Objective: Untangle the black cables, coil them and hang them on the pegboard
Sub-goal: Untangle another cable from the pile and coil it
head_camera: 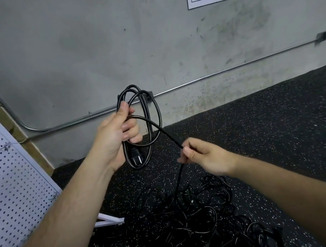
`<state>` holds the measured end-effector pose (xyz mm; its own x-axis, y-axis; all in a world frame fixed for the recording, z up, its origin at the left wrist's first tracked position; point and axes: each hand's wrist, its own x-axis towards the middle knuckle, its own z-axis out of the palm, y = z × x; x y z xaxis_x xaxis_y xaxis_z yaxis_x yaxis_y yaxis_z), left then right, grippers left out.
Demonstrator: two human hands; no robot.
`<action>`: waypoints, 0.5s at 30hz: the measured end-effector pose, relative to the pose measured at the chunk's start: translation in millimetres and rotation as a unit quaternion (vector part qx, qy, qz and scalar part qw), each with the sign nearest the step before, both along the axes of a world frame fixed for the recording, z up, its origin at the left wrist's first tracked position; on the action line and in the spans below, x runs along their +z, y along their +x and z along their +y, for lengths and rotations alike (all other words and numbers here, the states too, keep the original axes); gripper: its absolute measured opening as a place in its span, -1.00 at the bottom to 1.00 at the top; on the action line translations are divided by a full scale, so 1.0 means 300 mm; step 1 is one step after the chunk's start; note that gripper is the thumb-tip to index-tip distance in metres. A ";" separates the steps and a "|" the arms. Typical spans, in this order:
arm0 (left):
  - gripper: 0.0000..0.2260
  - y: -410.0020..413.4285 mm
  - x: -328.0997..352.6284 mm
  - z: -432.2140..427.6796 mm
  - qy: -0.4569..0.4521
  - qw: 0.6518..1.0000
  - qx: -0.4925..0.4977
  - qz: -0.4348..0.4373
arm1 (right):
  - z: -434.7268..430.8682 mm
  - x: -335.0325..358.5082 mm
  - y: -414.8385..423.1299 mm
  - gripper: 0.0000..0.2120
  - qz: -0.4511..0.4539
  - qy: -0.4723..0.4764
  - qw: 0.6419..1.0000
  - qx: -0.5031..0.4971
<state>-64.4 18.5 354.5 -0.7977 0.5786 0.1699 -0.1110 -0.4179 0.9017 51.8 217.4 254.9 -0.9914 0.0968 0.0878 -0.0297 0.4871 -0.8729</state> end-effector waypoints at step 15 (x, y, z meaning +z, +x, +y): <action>-0.81 -0.025 -0.057 -0.029 -0.216 0.967 0.036 0.127 | 0.045 0.130 0.001 -0.86 0.122 -0.147 0.967 -0.168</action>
